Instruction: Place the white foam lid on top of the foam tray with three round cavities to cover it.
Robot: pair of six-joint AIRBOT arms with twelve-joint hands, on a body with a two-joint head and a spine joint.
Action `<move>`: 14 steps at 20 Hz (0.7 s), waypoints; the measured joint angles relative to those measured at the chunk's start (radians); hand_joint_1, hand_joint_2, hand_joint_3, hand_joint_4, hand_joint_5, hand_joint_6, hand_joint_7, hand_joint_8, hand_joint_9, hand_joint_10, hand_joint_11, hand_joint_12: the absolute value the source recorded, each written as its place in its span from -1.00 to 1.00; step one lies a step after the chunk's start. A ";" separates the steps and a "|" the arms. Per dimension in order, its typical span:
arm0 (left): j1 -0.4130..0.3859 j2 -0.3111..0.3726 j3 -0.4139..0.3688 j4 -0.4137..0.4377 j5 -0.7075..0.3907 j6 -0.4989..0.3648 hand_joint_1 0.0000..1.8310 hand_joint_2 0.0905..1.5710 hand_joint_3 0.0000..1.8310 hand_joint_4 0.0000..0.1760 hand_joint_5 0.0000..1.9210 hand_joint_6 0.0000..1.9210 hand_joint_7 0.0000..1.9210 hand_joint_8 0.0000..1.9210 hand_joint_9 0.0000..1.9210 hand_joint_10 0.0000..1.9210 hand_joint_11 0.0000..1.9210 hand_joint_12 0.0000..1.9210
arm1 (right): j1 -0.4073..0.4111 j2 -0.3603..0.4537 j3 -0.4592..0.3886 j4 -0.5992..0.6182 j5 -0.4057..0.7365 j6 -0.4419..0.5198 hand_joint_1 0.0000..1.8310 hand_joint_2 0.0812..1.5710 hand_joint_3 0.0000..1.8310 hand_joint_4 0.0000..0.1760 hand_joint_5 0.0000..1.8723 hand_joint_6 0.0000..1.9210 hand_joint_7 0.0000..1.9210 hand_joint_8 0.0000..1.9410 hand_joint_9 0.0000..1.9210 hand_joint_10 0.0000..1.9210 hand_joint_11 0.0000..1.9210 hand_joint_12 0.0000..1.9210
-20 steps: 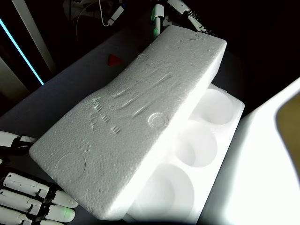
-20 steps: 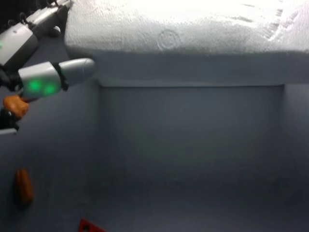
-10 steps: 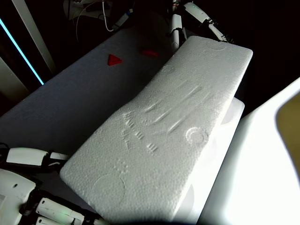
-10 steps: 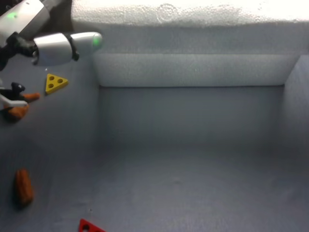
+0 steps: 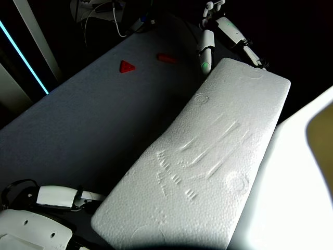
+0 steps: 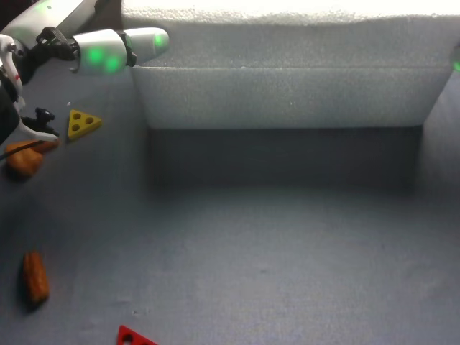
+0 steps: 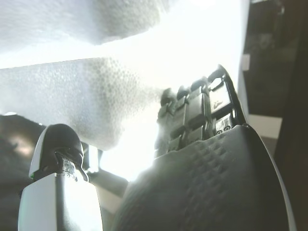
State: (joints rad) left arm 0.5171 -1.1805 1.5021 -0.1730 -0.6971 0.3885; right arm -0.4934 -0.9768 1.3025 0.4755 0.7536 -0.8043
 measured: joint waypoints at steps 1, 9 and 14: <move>-0.002 -0.002 0.006 -0.001 0.006 -0.001 -0.55 0.31 -1.00 -1.00 -0.76 -1.00 -0.96 -1.00 -1.00 -1.00 -1.00 -0.81 | 0.011 -0.007 0.011 0.001 -0.018 -0.003 -0.42 0.52 -1.00 -1.00 -0.96 -0.86 -0.83 -0.99 -1.00 -0.54 -1.00 0.46; -0.003 -0.029 0.050 -0.030 0.043 -0.001 -0.54 0.30 -1.00 -1.00 -0.76 -0.99 -0.94 -1.00 -0.98 -0.99 -1.00 -0.37 | 0.022 -0.041 0.056 -0.018 -0.050 0.000 -0.37 0.48 -1.00 -1.00 -0.83 -0.88 -0.82 -1.00 -0.92 -0.81 -1.00 -0.15; -0.003 -0.047 0.072 -0.045 0.050 -0.001 -0.50 0.31 -1.00 -1.00 -0.80 -1.00 -0.91 -1.00 -0.92 -0.99 -1.00 -0.12 | 0.022 -0.056 0.075 -0.016 -0.051 0.007 -0.30 0.50 -1.00 -1.00 -0.81 -0.81 -0.73 -0.99 -0.94 -0.56 -1.00 0.10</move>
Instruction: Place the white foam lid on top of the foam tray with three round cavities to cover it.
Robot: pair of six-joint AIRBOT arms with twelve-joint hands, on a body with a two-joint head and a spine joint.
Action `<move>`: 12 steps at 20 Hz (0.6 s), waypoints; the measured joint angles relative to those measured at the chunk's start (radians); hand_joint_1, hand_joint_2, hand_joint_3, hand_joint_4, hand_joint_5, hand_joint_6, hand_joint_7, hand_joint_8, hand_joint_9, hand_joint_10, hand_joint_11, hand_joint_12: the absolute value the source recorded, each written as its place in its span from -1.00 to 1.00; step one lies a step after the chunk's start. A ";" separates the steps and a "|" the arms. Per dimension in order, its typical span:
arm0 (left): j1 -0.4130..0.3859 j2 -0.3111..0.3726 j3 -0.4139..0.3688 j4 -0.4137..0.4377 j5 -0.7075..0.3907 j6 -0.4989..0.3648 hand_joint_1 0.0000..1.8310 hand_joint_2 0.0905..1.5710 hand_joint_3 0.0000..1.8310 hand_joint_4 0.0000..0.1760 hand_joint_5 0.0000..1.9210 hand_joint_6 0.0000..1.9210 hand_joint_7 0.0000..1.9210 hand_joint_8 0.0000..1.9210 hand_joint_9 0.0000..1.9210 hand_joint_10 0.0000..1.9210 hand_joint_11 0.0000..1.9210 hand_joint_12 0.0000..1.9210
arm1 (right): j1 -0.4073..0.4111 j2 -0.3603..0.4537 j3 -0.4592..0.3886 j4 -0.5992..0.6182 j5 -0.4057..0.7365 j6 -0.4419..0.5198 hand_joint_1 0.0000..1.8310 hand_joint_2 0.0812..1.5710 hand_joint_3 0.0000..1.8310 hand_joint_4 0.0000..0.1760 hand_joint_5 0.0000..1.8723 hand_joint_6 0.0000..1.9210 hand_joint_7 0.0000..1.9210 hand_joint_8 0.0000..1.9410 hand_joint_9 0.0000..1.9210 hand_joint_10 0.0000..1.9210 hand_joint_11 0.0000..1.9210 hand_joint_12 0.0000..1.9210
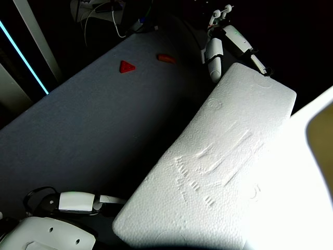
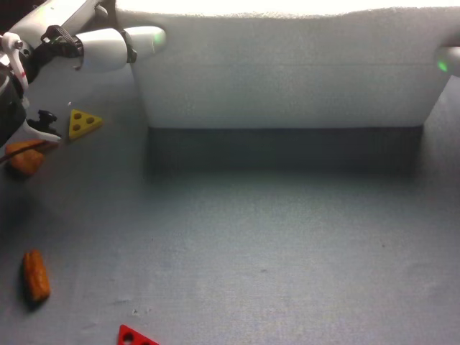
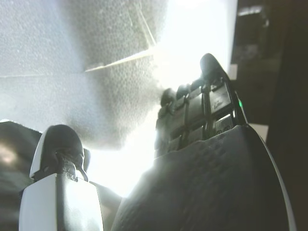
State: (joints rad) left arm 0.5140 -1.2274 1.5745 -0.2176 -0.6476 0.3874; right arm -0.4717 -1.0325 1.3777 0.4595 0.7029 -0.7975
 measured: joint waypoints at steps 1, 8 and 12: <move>0.001 -0.004 0.002 -0.006 0.000 0.000 -0.50 0.31 -1.00 -1.00 -0.81 -1.00 -0.92 -1.00 -0.92 -0.99 -1.00 -0.12 | 0.003 -0.001 0.001 0.003 -0.002 0.000 -0.33 0.49 -1.00 -1.00 -0.83 -0.80 -0.76 -1.00 -0.99 -0.53 -1.00 0.12; 0.002 -0.010 0.006 0.001 0.024 0.000 -0.54 0.27 -1.00 -0.71 -1.00 -1.00 -1.00 -1.00 -1.00 -1.00 -1.00 -0.39 | 0.004 -0.005 0.007 0.013 -0.027 0.000 -0.40 0.48 -1.00 -1.00 -0.96 -0.94 -0.92 -1.00 -1.00 -0.81 -1.00 -0.39; 0.027 -0.015 0.003 -0.002 0.008 -0.004 -0.50 0.28 -1.00 -0.81 -0.92 -0.99 -1.00 -1.00 -0.99 -1.00 -1.00 -0.20 | 0.000 -0.007 0.005 0.016 -0.038 0.000 -0.50 0.50 -1.00 -1.00 -1.00 -1.00 -1.00 -1.00 -1.00 -1.00 -1.00 -0.94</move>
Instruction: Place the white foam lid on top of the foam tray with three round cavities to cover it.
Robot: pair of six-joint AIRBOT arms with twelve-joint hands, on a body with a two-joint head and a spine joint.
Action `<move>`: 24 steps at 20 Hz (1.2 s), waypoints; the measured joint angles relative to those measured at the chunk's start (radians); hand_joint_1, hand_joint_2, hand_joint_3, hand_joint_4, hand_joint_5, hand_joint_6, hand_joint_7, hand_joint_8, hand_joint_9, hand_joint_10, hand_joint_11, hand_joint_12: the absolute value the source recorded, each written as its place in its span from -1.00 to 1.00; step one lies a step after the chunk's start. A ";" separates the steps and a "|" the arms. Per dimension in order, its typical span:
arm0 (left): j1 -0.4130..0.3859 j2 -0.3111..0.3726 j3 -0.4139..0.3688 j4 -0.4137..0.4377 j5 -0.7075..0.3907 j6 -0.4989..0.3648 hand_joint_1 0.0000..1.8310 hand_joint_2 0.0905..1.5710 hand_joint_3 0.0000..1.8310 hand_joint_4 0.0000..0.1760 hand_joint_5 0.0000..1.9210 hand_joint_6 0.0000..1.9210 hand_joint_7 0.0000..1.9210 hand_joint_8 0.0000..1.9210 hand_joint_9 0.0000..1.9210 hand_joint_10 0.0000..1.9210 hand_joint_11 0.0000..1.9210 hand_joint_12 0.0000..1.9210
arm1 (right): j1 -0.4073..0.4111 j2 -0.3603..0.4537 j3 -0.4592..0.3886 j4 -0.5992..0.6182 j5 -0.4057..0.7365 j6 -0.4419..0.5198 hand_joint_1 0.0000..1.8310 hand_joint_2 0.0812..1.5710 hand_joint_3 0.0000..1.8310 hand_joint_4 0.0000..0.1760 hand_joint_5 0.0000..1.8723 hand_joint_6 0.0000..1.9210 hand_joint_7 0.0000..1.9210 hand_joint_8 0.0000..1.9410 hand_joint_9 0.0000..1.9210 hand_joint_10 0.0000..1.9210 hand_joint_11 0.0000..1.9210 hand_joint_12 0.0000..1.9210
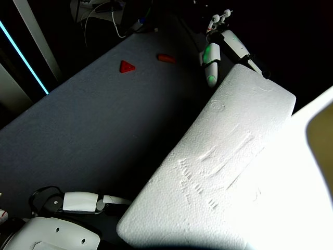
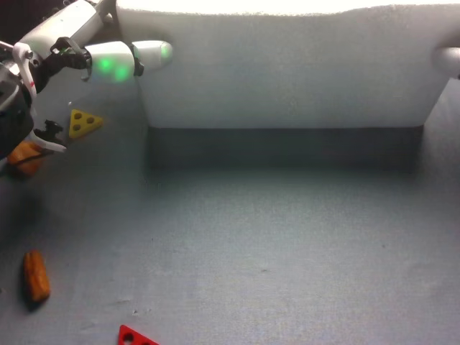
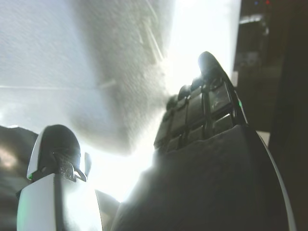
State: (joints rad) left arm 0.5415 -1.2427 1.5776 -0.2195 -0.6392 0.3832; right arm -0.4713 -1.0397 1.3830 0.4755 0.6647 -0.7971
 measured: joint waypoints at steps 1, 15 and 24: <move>0.006 0.001 -0.006 -0.007 -0.007 -0.004 -0.52 0.27 -1.00 -0.76 -0.92 -0.98 -1.00 -1.00 -1.00 -1.00 -1.00 -0.19 | -0.002 0.000 -0.005 0.003 0.000 -0.006 -0.47 0.50 -1.00 -1.00 -1.00 -1.00 -1.00 -1.00 -1.00 -1.00 -1.00 -0.97; 0.040 0.012 -0.021 -0.013 -0.034 -0.010 -0.50 0.24 -1.00 -0.48 -0.95 -0.99 -1.00 -1.00 -1.00 -1.00 -1.00 -0.35 | -0.065 -0.005 -0.010 0.041 0.008 -0.010 -0.47 0.52 -1.00 -1.00 -1.00 -1.00 -1.00 -1.00 -1.00 -1.00 -1.00 -0.58; 0.089 0.046 -0.060 -0.024 -0.025 0.016 -0.50 0.24 -1.00 -0.66 -0.98 -1.00 -1.00 -1.00 -1.00 -1.00 -1.00 -0.28 | -0.107 0.034 -0.051 0.059 -0.021 -0.031 -0.45 0.51 -1.00 -1.00 -1.00 -1.00 -1.00 -1.00 -1.00 -1.00 -1.00 -1.00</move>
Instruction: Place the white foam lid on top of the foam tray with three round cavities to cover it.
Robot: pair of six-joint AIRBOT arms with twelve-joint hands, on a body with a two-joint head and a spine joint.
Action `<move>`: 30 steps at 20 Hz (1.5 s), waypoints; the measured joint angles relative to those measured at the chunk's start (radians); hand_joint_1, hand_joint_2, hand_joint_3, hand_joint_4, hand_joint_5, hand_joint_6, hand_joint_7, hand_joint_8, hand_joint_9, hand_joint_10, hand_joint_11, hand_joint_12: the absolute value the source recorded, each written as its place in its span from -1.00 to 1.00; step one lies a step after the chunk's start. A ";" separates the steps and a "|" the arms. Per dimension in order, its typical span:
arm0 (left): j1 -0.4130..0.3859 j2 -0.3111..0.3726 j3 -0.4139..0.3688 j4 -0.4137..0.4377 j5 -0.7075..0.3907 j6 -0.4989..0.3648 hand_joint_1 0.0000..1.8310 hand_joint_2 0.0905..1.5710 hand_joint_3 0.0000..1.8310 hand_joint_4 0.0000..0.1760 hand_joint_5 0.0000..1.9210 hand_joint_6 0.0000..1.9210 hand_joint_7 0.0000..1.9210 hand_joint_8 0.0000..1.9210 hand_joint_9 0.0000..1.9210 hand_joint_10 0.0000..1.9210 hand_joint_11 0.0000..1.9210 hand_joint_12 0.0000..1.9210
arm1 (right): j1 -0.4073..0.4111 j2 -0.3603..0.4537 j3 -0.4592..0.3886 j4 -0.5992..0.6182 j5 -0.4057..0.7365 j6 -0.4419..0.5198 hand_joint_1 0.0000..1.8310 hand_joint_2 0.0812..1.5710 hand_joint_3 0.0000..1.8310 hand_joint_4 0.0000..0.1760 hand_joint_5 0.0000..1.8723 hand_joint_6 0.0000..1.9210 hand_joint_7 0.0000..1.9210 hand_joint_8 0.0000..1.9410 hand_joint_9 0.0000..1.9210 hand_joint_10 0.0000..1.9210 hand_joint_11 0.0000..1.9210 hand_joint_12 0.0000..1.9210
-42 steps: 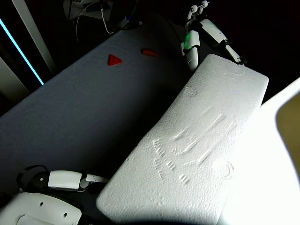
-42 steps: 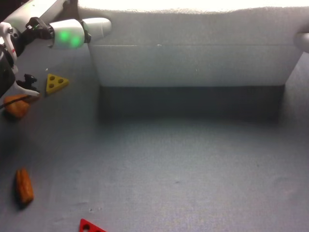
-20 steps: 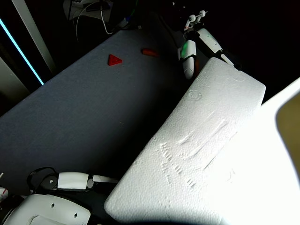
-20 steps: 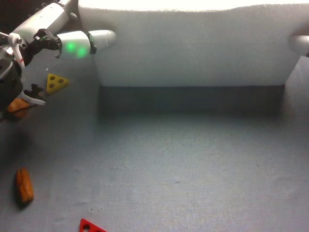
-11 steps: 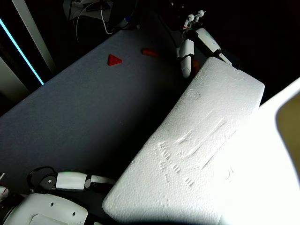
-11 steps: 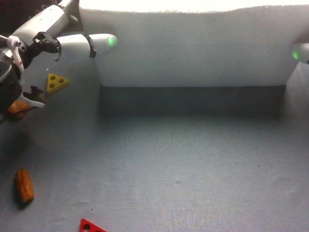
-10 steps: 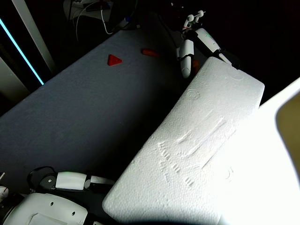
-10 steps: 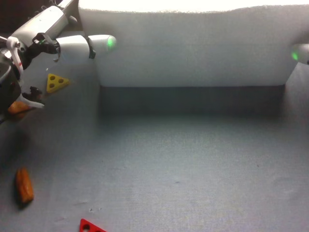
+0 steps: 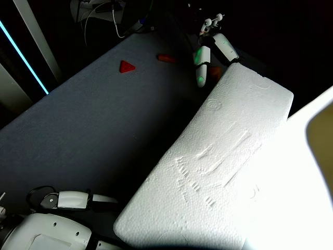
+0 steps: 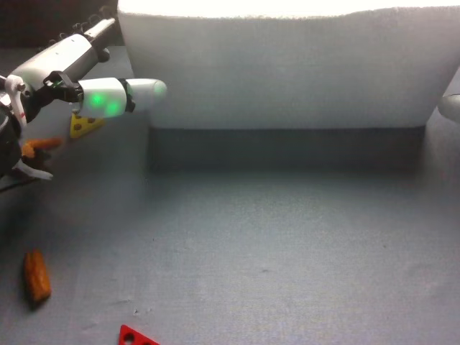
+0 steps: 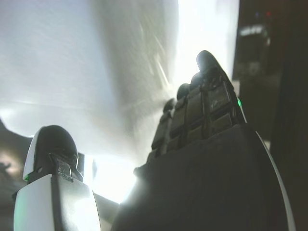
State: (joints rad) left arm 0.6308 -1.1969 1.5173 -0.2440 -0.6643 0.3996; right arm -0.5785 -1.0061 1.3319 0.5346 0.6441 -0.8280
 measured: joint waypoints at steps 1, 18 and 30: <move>0.004 0.003 -0.003 0.002 -0.001 0.004 -0.50 0.24 -1.00 -0.66 -0.98 -1.00 -1.00 -1.00 -1.00 -1.00 -1.00 -0.28 | -0.011 0.006 -0.006 0.004 0.003 -0.001 -0.45 0.51 -1.00 -1.00 -1.00 -1.00 -1.00 -1.00 -1.00 -1.00 -1.00 -1.00; 0.208 0.172 -0.215 -0.003 -0.229 0.003 -0.55 0.45 -1.00 -1.00 -0.91 -1.00 -0.98 -1.00 -1.00 -1.00 -1.00 -0.94 | -0.261 0.201 -0.279 -0.073 0.294 0.020 -0.58 0.56 -1.00 -1.00 -1.00 -1.00 -1.00 -1.00 -1.00 -1.00 -1.00 -1.00; 0.318 0.272 -0.401 0.133 -0.463 -0.042 -0.63 0.48 -0.99 -1.00 -0.92 -1.00 -0.99 -1.00 -0.99 -1.00 -0.98 -0.99 | -0.367 0.290 -0.434 -0.331 0.472 0.090 -0.56 0.72 -0.99 -1.00 -1.00 -1.00 -1.00 -1.00 -1.00 -1.00 -1.00 -0.77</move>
State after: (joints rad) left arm 0.9485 -0.9245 1.1168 -0.1108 -1.1278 0.3580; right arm -0.9455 -0.7166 0.8982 0.2039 1.1164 -0.7376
